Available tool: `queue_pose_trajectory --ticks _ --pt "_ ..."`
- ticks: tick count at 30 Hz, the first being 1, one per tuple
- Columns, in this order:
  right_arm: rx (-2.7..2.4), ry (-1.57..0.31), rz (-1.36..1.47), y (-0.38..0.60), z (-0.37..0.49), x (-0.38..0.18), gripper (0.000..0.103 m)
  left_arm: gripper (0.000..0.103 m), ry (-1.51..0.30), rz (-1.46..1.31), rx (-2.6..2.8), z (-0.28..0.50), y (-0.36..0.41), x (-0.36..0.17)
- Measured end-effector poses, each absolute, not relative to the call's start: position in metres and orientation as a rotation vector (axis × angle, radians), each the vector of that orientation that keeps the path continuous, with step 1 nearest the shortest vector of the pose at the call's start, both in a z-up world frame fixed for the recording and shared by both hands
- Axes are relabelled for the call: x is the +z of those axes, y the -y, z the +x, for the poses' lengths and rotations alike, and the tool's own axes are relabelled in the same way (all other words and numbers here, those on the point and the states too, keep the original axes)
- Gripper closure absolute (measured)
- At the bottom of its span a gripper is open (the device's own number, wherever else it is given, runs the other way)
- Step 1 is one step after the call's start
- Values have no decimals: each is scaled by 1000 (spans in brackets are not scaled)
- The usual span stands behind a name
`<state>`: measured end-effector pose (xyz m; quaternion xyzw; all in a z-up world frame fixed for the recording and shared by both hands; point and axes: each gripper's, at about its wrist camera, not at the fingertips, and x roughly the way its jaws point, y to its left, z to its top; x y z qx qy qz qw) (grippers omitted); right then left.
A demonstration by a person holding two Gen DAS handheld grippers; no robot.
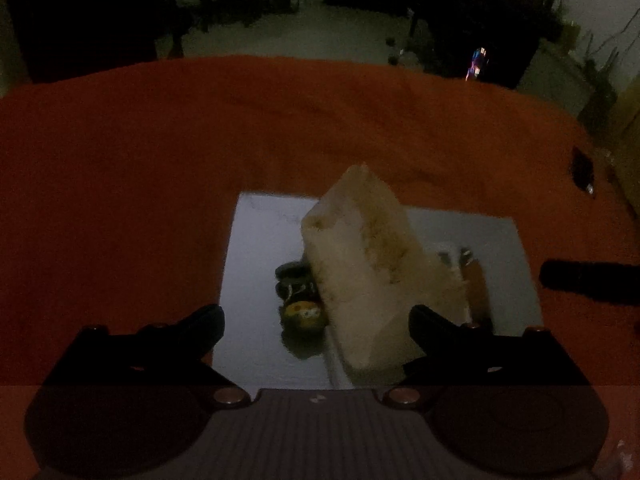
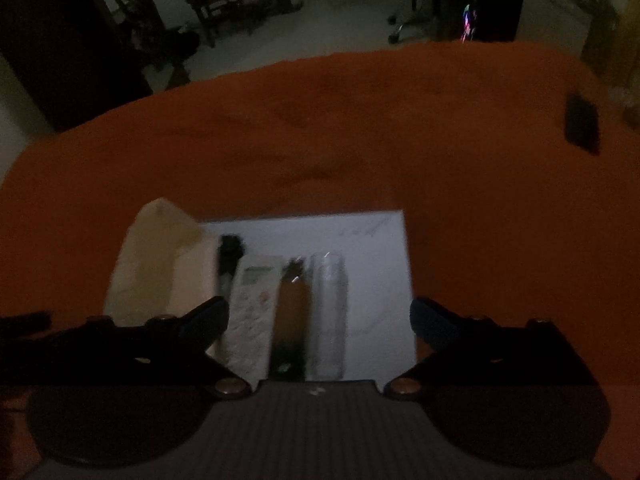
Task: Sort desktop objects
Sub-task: 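Move both tools forward over the white tray of objects, then grasp the black figurine with the left tool while the right tool grasps the clear glass tube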
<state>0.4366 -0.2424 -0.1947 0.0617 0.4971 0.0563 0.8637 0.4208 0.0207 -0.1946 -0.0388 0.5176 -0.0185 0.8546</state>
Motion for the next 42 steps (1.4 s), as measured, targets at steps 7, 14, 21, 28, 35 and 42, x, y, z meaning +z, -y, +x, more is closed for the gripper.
queue_pose_trajectory --ticks 7,14,21,28,35,42 --pt "125 -1104 142 242 455 -219 27 35 -1107 -125 6 429 -38 -217" --pt "145 -1173 91 233 461 -243 56 41 -1090 -150 -35 444 -44 -227" --pt "140 -1181 101 234 463 -253 62 61 -1128 -182 -5 457 -47 -253" --pt "139 -1189 119 232 460 -252 61 62 -1100 -159 -38 458 -37 -263" --pt "159 -1181 130 227 458 -252 67 77 -1092 -125 -44 458 -29 -267" --pt "186 -1177 80 226 452 -250 74 77 -1174 -112 -74 438 -44 -258"
